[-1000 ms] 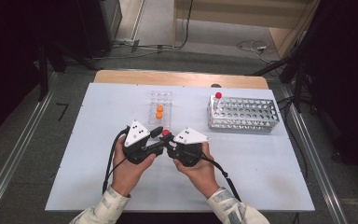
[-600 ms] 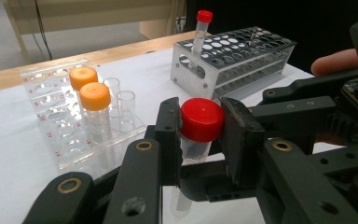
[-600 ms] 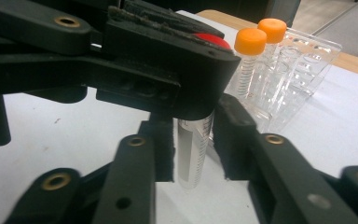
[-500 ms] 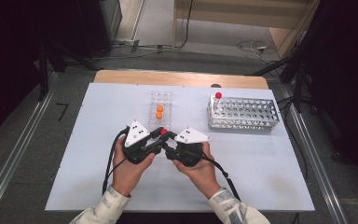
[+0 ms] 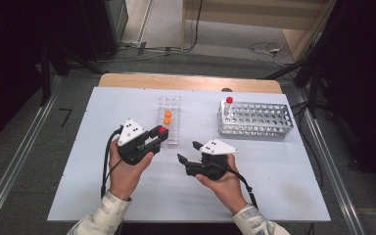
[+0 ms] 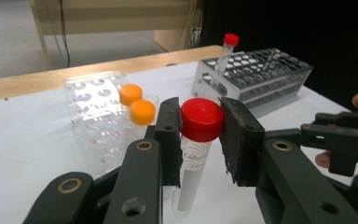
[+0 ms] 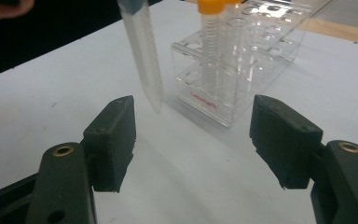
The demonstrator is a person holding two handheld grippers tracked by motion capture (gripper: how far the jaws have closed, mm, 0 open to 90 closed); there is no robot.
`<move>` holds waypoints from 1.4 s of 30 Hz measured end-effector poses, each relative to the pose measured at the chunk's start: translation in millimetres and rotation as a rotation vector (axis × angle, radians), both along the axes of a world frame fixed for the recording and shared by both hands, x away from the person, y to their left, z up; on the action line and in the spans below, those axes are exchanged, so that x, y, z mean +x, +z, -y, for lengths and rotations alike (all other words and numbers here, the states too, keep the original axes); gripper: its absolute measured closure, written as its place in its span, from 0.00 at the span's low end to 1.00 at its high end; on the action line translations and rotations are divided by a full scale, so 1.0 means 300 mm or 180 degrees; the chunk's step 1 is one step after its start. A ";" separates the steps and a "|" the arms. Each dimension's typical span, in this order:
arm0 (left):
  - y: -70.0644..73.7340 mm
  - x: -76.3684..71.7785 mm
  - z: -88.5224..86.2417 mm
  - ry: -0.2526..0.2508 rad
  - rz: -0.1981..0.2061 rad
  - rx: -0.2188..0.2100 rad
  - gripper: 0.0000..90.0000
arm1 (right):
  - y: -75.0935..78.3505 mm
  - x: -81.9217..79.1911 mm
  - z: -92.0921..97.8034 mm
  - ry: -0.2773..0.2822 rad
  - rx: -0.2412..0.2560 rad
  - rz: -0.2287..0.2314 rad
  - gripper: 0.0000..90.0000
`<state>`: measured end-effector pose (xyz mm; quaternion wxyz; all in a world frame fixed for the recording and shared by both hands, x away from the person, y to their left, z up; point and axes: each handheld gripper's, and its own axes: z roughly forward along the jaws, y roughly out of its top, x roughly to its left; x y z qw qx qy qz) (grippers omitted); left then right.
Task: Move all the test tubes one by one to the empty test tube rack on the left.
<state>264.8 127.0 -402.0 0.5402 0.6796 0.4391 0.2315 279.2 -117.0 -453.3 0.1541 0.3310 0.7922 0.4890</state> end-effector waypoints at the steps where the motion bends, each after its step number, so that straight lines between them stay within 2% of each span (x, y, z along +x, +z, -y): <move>1: 0.008 0.004 -0.009 0.0023 0.0007 -0.0004 0.79 | -0.002 0.004 0.010 -0.0032 -0.0008 -0.0012 0.33; 3: 0.026 0.010 -0.027 0.0076 0.0017 -0.0055 0.79 | -0.007 0.015 0.028 -0.0102 -0.0017 -0.0042 0.33; 10: 0.086 0.060 -0.067 0.0202 0.0051 -0.0025 0.79 | -0.012 0.031 0.065 -0.0201 0.0010 -0.0062 0.33; 20: 0.112 0.163 -0.042 0.0310 0.0083 0.0050 0.79 | -0.011 0.036 0.071 -0.0222 0.0021 -0.0077 0.33; 23: 0.106 0.193 -0.037 0.0356 0.0083 0.0080 0.79 | -0.009 0.036 0.075 -0.0232 0.0037 -0.0077 0.33; 28: 0.084 0.234 -0.035 0.0446 0.0069 0.0050 0.79 | -0.010 0.037 0.077 -0.0237 0.0038 -0.0088 0.33; 31: 0.069 0.250 -0.026 0.0475 0.0039 0.0096 0.79 | -0.012 0.037 0.076 -0.0234 0.0034 -0.0096 0.33; 42: -0.005 0.262 -0.004 0.0527 -0.0044 0.0194 0.78 | -0.016 0.039 0.078 -0.0235 0.0018 -0.0101 0.33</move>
